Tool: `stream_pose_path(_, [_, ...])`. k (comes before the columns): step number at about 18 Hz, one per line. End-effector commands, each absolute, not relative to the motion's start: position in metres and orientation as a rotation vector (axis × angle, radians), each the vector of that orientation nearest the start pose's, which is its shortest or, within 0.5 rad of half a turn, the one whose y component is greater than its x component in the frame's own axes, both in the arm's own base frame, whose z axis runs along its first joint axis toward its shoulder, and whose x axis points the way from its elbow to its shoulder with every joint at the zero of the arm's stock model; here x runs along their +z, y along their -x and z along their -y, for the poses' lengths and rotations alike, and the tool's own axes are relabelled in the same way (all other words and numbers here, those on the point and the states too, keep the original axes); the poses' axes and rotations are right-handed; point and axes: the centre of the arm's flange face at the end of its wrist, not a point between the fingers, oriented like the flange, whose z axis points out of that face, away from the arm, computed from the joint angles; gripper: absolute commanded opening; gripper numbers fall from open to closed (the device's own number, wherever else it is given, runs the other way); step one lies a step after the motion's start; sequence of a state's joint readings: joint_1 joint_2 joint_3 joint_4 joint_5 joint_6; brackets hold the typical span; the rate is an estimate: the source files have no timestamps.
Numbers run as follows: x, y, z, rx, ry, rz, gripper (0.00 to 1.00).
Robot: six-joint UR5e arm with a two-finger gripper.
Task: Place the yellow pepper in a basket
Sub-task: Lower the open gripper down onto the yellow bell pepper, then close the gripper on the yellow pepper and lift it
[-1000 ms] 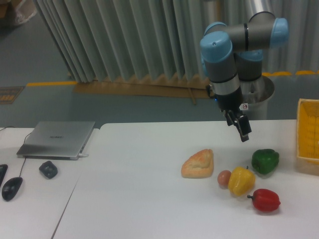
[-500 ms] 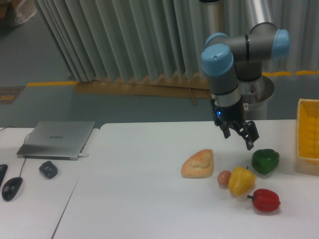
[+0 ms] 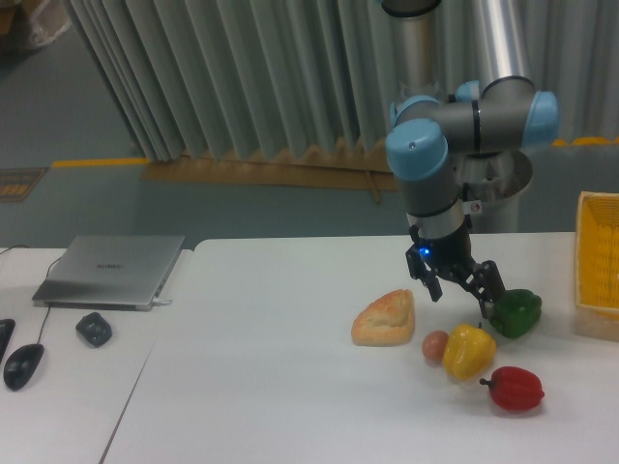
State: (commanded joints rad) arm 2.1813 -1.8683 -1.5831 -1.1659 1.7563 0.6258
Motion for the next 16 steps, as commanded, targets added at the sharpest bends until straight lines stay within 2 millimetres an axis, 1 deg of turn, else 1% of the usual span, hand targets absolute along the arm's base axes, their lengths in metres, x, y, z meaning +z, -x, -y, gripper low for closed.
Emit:
stream_pose_path(1, [0.358,0.255,-0.564,0.335,3.163,-0.010,1.00])
stream_pose_path(4, [0.338,0.264,-0.576,0.319,3.189,-0.019,1.00])
stream_pose_path(5, [0.332,0.266,-0.576,0.314,3.198,-0.016,1.00])
stream_pose_path(8, [0.327,0.271,-0.576,0.314,3.204,-0.011,1.00])
stream_pose_path(11, [0.324,0.270,-0.575,0.304,3.212,-0.032,1.00])
stream_pose_path(15, [0.303,0.269,-0.577,0.297,3.252,-0.056,1.00])
stream_pose_path(16, [0.302,0.268,-0.578,0.307,3.259,-0.064,1.00])
